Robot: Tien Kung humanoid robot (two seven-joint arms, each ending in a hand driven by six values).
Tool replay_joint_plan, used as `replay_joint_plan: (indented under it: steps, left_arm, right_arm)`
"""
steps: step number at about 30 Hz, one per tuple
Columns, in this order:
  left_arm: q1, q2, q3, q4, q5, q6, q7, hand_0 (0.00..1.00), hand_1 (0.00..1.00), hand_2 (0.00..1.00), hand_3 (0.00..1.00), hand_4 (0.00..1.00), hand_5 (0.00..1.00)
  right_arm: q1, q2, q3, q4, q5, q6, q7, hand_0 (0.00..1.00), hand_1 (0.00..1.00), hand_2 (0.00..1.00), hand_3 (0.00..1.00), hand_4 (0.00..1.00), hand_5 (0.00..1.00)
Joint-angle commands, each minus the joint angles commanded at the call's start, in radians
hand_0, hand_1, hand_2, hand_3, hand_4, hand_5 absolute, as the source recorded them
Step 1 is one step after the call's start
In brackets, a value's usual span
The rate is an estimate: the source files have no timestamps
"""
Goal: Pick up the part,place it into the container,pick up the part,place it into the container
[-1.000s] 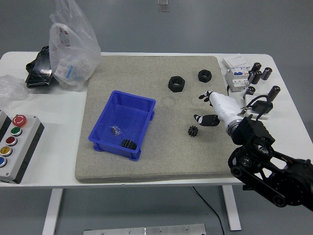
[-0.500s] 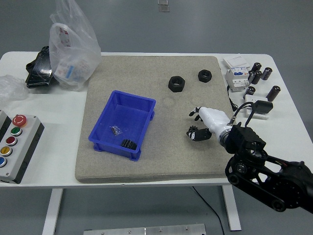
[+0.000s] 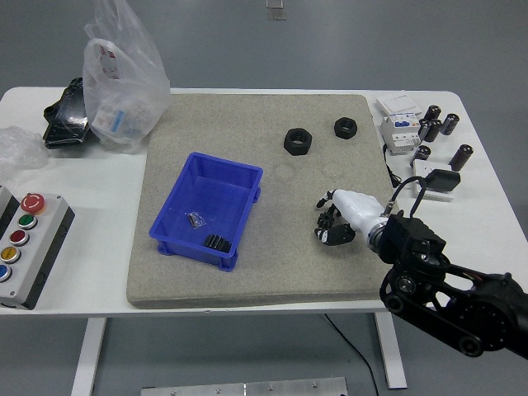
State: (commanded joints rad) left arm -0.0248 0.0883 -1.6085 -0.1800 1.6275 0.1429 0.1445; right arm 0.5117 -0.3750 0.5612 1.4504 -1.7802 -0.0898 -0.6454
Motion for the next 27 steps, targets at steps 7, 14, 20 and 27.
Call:
replay_joint_plan:
  steps: [7,14,20,27]
  left_arm:
    - [0.001,0.0,-0.001,0.0,-0.002,0.0,-0.002,0.626,0.525,0.517,0.619,0.69,0.295]
    - [0.0,0.0,-0.001,0.0,-0.003,0.0,-0.002,0.626,0.526,0.517,0.62,0.691,0.297]
    - [0.0,0.0,0.001,0.0,-0.002,-0.001,0.0,0.626,0.527,0.518,0.62,0.691,0.297]
    - [0.0,-0.001,0.003,0.0,0.0,-0.003,0.004,0.626,0.528,0.517,0.619,0.694,0.314]
  right_arm:
    - [-0.001,0.0,-0.008,-0.003,-0.035,-0.028,0.0,0.384,0.589,0.43,0.534,0.448,0.002]
    - [0.042,0.006,-0.012,0.003,-0.088,-0.06,0.0,0.387,0.585,0.397,0.524,0.408,0.002]
    - [0.149,0.079,-0.048,0.001,-0.123,-0.123,0.0,0.399,0.584,0.393,0.522,0.411,0.002]
    - [0.236,0.18,-0.133,-0.027,-0.013,-0.284,0.0,0.44,0.595,0.425,0.556,0.434,0.002]
